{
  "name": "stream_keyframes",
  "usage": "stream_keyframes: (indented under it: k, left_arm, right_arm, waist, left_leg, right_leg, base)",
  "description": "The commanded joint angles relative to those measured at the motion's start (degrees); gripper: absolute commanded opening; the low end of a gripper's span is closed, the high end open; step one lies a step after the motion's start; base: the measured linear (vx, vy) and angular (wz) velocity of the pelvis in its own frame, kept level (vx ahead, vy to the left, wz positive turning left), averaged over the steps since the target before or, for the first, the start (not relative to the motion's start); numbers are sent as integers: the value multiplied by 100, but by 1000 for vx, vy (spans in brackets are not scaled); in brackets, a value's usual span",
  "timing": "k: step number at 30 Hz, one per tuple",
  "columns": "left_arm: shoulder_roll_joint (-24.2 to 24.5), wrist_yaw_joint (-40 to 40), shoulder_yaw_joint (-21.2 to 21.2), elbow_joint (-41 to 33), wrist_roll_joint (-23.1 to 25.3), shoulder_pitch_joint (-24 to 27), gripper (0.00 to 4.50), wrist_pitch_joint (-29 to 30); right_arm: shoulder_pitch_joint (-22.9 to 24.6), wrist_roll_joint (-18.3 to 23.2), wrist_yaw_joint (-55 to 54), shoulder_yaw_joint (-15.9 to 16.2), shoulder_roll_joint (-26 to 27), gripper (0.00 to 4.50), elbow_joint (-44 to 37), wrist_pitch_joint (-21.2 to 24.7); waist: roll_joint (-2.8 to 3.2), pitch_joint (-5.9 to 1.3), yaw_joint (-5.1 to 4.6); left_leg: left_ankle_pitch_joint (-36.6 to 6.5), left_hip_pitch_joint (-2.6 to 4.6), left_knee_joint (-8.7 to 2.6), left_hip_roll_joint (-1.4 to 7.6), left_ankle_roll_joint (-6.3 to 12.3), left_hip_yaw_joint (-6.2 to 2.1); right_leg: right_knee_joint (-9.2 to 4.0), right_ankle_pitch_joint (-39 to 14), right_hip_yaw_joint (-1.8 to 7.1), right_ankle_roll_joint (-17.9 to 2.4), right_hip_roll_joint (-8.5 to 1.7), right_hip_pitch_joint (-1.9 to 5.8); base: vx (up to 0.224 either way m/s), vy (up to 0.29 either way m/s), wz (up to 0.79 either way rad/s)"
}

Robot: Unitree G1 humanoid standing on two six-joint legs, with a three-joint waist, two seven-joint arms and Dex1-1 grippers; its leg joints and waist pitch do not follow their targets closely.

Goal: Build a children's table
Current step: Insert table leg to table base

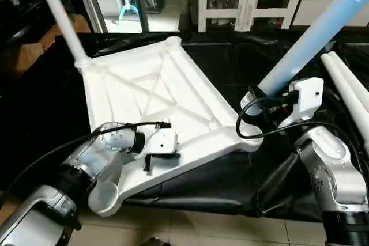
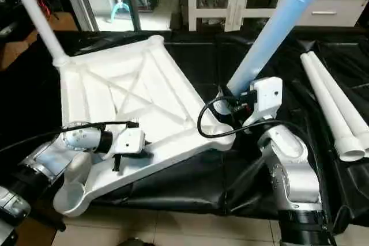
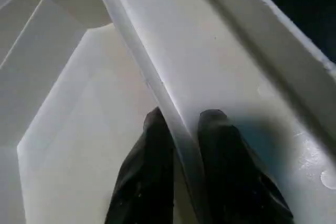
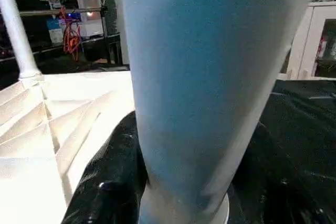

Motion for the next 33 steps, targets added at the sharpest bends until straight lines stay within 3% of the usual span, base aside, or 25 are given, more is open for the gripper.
stream_keyframes:
  k: [1,3,5,6,7,8,10,11,12,13,15,16,17,19,21,22,23,25,27,31,33]
  left_arm:
    - [-2,-232,-82,-81,-16,-32,56,-601]
    - [0,-238,-88,-2,28,-6,55,-735]
    - [2,-40,-54,139,153,-16,54,-885]
    - [-20,328,23,269,315,-59,53,-998]
    - [-20,338,25,272,320,-61,53,-999]
    - [-70,719,126,380,450,-106,53,-1024]
    - [-116,1041,223,456,539,-137,53,-1017]
    - [-179,1238,380,514,481,-165,53,-870]
    - [-211,1280,470,535,406,-174,53,-773]
    - [-234,1305,531,550,353,-179,88,-714]
    - [-314,1193,806,328,-35,-109,109,-367]
    - [-349,971,1015,-31,-464,19,125,72]
    - [-324,617,1257,-715,-1083,280,135,757]
    - [-324,617,1257,-715,-1083,280,156,757]
    - [-308,523,1308,-914,-1246,357,170,962]
    - [-246,440,1316,-1293,-1461,496,178,1264]
    - [-233,484,1274,-1894,-1636,676,187,1962]
    - [-233,487,1272,-1924,-1645,685,199,1997]
    - [-469,783,1201,-2689,-1621,852,211,2981]
    - [-962,1368,1081,-3152,-1504,805,242,3871]
    - [-1323,1770,816,-3197,-1205,675,250,4399]
  right_arm:
    - [12,40,-32,-9,46,184,-97,15]
    - [12,35,-39,13,64,184,-101,23]
    - [12,28,-29,58,84,184,-104,34]
    - [27,25,-27,103,115,184,-106,44]
    - [28,26,-27,104,117,184,-106,45]
    - [47,45,-43,130,167,184,-123,68]
    - [58,64,-55,148,207,184,-141,84]
    - [64,92,-73,165,257,184,-162,112]
    - [68,103,-86,175,283,184,-176,127]
    - [70,108,-94,182,300,184,-185,137]
    - [73,105,-94,203,323,184,-194,147]
    - [70,112,-84,210,330,184,-199,164]
    - [49,107,-64,220,327,184,-182,181]
    - [49,107,-64,220,327,184,-182,181]
    - [41,104,-57,223,323,184,-174,184]
    - [18,109,-41,208,308,184,-153,187]
    - [-32,117,-16,171,267,184,-111,187]
    - [-34,117,-15,169,264,184,-109,187]
    - [-124,136,22,107,193,184,-36,192]
    - [-194,116,56,85,137,184,29,175]
    - [-220,84,71,79,81,184,34,153]
  waist:
    - [-121,-458,-33]
    - [-118,-457,-35]
    - [-194,-450,-42]
    - [-173,-445,-38]
    - [-216,-444,-46]
    - [-194,-442,-46]
    - [-207,-434,-71]
    - [-262,-428,-82]
    - [-257,-427,-81]
    - [-248,-425,-79]
    - [-261,-432,-87]
    - [-295,-438,-97]
    - [-281,-456,-100]
    - [-265,-481,-126]
    - [-294,-456,-123]
    - [-310,-445,-118]
    - [-304,-441,-104]
    - [-312,-413,-88]
    - [-315,-407,-64]
    - [-353,-400,-35]
    - [-327,-400,-17]
  left_leg:
    - [248,273,-273,394,842,-164]
    - [264,273,-275,402,858,-165]
    - [287,262,-278,402,903,-155]
    - [271,256,-275,393,911,-152]
    - [252,255,-278,396,914,-147]
    - [252,250,-277,390,917,-149]
    - [223,247,-280,394,929,-153]
    - [209,236,-283,393,940,-145]
    - [205,224,-274,379,924,-138]
    - [203,228,-275,380,913,-136]
    - [285,220,-265,370,903,-134]
    - [325,211,-257,367,926,-133]
    - [505,200,-246,375,938,-141]
    - [817,206,-207,362,1078,-154]
    - [882,209,-195,361,1193,-136]
    - [740,203,-201,357,1153,-122]
    - [683,205,-208,366,1131,-127]
    - [593,222,-233,393,1075,-126]
    - [598,236,-228,396,1032,-117]
    - [644,205,-220,391,976,-105]
    - [635,214,-206,378,974,-110]
  right_leg:
    - [-311,1726,248,-1354,-462,229]
    - [-306,1723,248,-1341,-463,227]
    - [-307,1700,248,-1334,-459,229]
    - [-309,1652,249,-1323,-468,228]
    - [-313,1626,249,-1312,-465,233]
    - [-311,1571,250,-1302,-473,235]
    - [-316,1494,247,-1293,-463,232]
    - [-321,1456,252,-1295,-466,238]
    - [-322,1397,257,-1296,-472,238]
    - [-323,1361,260,-1299,-471,230]
    - [-297,1386,258,-1338,-463,232]
    - [-294,1451,259,-1344,-458,233]
    - [-222,1696,247,-1444,-477,242]
    - [-188,2031,233,-1480,-430,206]
    - [-197,2267,240,-1482,-418,189]
    - [-204,2206,247,-1475,-430,205]
    - [-211,2131,247,-1470,-439,207]
    - [-232,1858,240,-1470,-423,191]
    - [-248,1684,256,-1435,-406,195]
    - [-252,1664,268,-1432,-404,230]
    - [-272,1659,271,-1409,-400,224]
  base:
    - [0,0,0]
    - [0,0,0]
    - [0,0,0]
    - [0,0,0]
    - [0,0,0]
    - [0,0,0]
    - [0,0,0]
    - [0,0,0]
    - [0,0,0]
    - [0,0,0]
    - [0,0,0]
    - [0,0,0]
    - [0,0,0]
    - [0,0,0]
    - [0,0,0]
    - [0,0,0]
    - [0,0,0]
    - [0,0,0]
    - [0,0,0]
    - [0,0,0]
    - [0,0,0]
